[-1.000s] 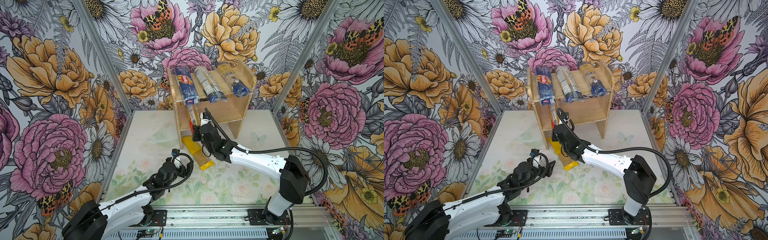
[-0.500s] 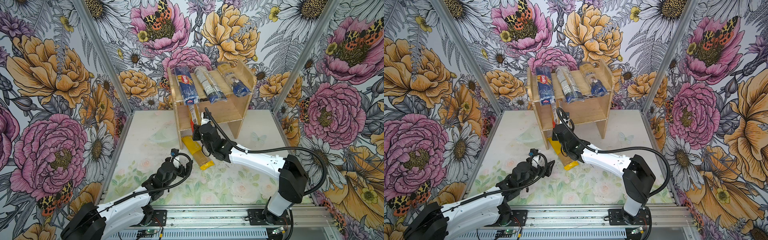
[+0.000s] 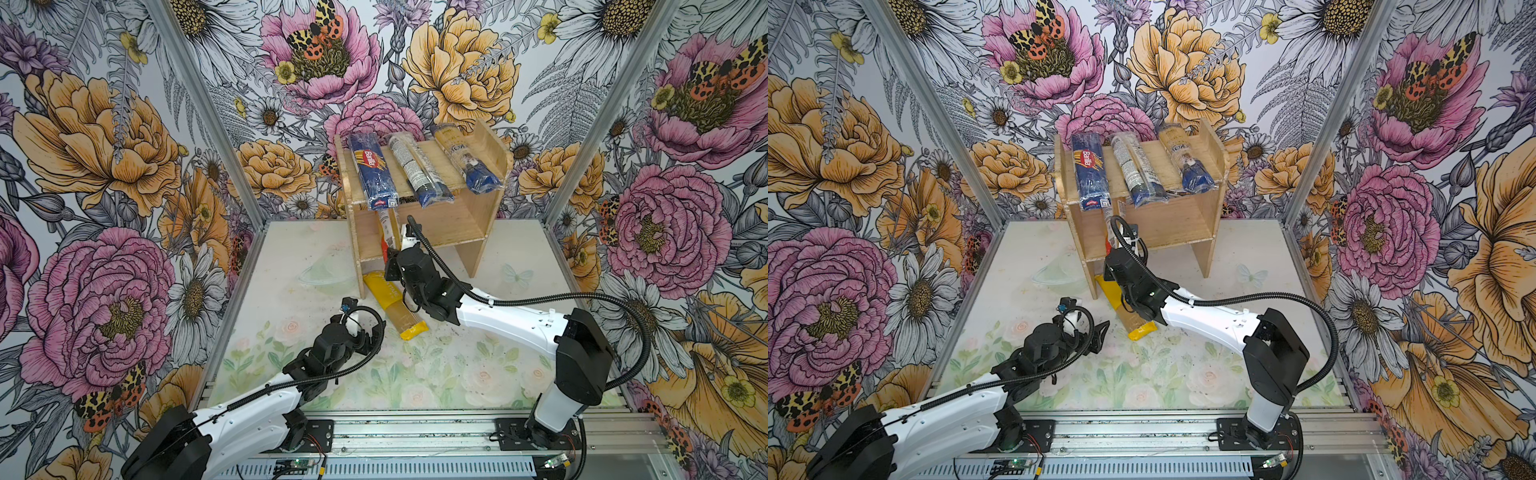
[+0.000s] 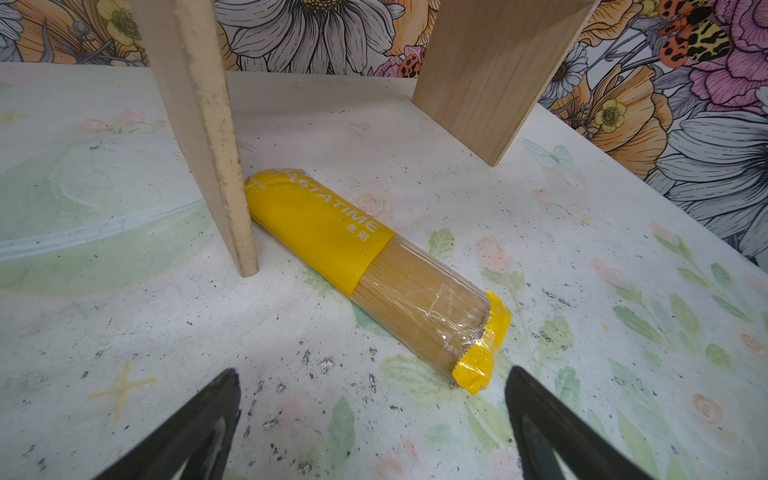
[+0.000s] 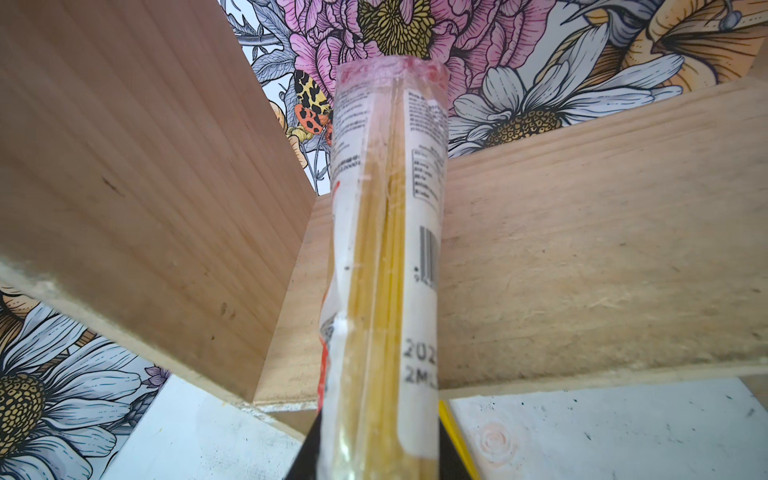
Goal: Place and organize the pasta boxes and bags onto the shelf
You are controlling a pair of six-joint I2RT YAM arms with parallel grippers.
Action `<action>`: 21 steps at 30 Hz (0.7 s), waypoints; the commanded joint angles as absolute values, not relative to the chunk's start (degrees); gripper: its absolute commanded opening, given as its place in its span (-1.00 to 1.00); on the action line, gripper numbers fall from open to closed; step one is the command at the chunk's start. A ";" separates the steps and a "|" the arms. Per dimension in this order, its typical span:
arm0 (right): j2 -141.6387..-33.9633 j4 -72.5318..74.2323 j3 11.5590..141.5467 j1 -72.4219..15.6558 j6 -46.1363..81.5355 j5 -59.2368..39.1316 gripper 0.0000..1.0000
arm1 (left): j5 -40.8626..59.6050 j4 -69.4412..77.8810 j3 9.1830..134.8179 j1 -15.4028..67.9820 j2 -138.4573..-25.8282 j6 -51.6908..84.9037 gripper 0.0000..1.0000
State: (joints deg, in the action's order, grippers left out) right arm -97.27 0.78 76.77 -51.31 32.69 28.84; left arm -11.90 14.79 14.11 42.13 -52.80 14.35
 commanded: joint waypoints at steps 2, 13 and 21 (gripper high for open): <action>-93.66 11.61 79.15 -50.89 30.76 32.26 -1.00 | -10.38 14.79 13.35 41.66 -52.03 13.18 0.97; -91.54 11.62 77.10 -50.69 29.71 33.46 -1.00 | -10.37 14.94 13.20 41.58 -52.04 13.27 0.98; -90.07 11.65 75.85 -50.19 29.33 33.35 -1.00 | -10.37 14.85 13.10 41.58 -51.86 13.52 0.98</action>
